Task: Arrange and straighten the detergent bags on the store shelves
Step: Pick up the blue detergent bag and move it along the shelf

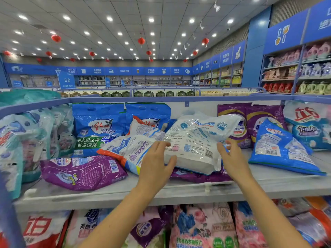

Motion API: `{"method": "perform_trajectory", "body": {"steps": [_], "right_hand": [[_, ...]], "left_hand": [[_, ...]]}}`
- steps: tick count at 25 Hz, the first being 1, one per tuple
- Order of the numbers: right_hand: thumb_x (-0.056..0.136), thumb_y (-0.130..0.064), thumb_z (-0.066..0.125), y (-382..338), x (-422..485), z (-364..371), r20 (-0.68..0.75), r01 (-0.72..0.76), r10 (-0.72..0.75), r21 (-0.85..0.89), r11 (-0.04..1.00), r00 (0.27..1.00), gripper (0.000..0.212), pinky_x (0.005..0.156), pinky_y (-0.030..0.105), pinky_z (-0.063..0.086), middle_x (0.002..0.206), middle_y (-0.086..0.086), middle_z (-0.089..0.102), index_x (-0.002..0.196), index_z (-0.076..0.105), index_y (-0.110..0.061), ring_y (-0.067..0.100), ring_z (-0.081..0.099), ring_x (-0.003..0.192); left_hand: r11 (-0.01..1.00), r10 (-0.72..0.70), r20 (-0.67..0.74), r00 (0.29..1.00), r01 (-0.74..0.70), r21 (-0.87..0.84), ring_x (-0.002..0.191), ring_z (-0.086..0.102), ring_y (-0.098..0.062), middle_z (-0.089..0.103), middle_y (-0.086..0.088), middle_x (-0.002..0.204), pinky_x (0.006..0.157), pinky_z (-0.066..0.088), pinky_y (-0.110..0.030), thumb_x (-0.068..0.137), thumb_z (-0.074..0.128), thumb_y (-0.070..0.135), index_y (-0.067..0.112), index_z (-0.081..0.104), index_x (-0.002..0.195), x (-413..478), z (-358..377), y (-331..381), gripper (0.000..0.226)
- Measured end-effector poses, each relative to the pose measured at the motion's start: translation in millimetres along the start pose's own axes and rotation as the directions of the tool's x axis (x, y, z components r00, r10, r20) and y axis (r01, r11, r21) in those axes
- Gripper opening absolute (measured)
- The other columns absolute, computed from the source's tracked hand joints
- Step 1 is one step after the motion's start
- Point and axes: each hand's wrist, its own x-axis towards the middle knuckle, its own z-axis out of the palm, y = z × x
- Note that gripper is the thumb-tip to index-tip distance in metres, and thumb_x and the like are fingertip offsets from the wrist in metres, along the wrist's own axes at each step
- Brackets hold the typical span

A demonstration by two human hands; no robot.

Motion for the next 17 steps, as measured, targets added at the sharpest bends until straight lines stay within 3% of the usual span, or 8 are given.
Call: {"method": "perform_trajectory", "body": {"steps": [2,4,7,10,13,17], "right_hand": [[0.093,-0.048,0.04,-1.1,10.5,4.7,0.051,-0.131,0.134,-0.053,0.99,0.99,0.056,0.085,0.033,0.033,0.129,0.014,0.051,0.133,0.036,-0.009,0.031,0.047,0.118],[0.09,-0.054,0.043,-5.5,21.3,6.9,0.084,-0.222,0.228,-0.075,0.972,0.97,0.066,0.091,0.037,0.036,0.134,0.015,0.048,0.136,0.033,-0.007,0.032,0.044,0.123],[0.084,-0.056,0.053,-3.8,33.2,13.1,0.107,-0.26,0.277,-0.148,0.954,0.955,0.077,0.098,0.041,0.036,0.139,0.013,0.044,0.139,0.03,-0.006,0.032,0.042,0.126],[0.084,-0.048,0.059,0.4,37.9,21.5,0.031,-0.231,0.241,-0.183,0.956,0.97,0.064,0.094,0.038,0.037,0.131,0.011,0.051,0.132,0.04,-0.009,0.031,0.047,0.12],[0.085,-0.025,0.063,17.6,39.0,28.9,-0.089,-0.212,0.215,0.038,0.976,0.973,0.04,0.092,0.039,0.042,0.121,0.012,0.058,0.12,0.053,-0.009,0.028,0.054,0.109],[0.083,-0.004,0.059,23.1,41.3,33.4,-0.177,-0.085,0.14,0.289,0.954,0.974,0.018,0.083,0.036,0.048,0.098,0.006,0.064,0.099,0.064,-0.012,0.025,0.06,0.097]], "left_hand": [[0.992,-0.023,0.051,0.998,0.017,0.127,0.119,0.043,-0.021,0.044,-0.005,0.13,0.097,0.034,-0.025,0.087,0.057,0.031,0.011,0.046,0.127,13.1,7.9,-3.8,0.047],[0.972,-0.065,0.14,0.988,0.031,0.232,0.131,0.033,-0.024,0.033,-0.007,0.142,0.107,0.029,-0.032,0.087,0.056,0.039,0.014,0.035,0.137,23.7,16.1,-7.6,0.06],[0.949,0.007,0.234,0.972,-0.08,0.306,0.14,0.017,-0.024,0.021,-0.006,0.151,0.115,0.017,-0.038,0.081,0.057,0.049,0.022,0.024,0.144,25.8,31.9,-4.8,0.076],[0.927,0.054,0.3,0.952,-0.16,0.339,0.144,0.002,-0.024,0.006,-0.004,0.157,0.117,0.007,-0.046,0.07,0.051,0.06,0.029,0.018,0.146,21.9,50.7,5.4,0.088],[0.901,0.064,0.291,0.955,-0.18,0.395,0.145,-0.003,-0.027,0.001,-0.007,0.157,0.113,-0.005,-0.048,0.059,0.043,0.073,0.032,0.016,0.145,12.8,70.9,7.6,0.099],[0.854,0.104,0.168,0.98,-0.175,0.49,0.14,0.022,-0.034,0.027,-0.011,0.152,0.103,0.015,-0.062,0.046,0.042,0.08,0.028,0.029,0.138,16.0,91.7,16.5,0.106]]}}
